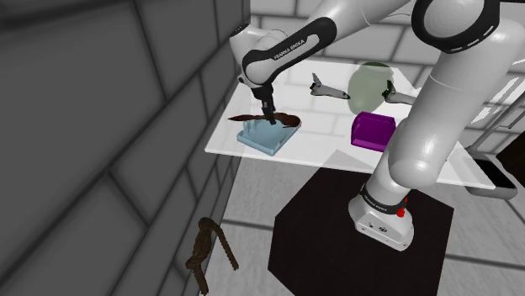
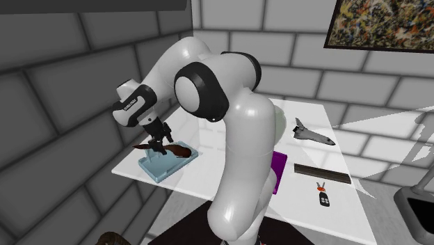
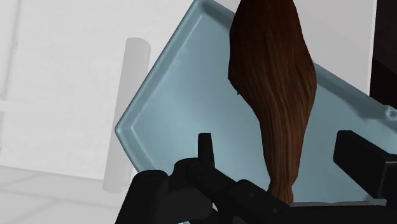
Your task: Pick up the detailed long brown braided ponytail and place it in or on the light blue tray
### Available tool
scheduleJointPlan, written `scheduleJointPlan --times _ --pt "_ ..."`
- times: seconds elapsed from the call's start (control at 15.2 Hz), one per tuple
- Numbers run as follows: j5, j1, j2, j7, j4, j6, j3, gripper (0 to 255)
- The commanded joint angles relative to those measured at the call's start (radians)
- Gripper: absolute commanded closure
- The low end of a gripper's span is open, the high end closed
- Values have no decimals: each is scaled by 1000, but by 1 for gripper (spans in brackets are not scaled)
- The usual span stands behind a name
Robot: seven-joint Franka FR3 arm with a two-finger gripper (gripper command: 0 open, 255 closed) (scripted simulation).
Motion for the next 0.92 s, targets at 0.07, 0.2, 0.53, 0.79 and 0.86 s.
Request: scheduleJointPlan --times 0.07,0.2,0.53,0.79,0.86 --pt "0 0 0 0 0 0 0 0" --pt "5 4 -4 -2 29 -33 4 0" --pt "16 14 -7 -8 116 -125 14 0" --pt "16 14 -7 -8 117 -125 14 0" --pt "16 14 -7 -8 117 -125 14 0"
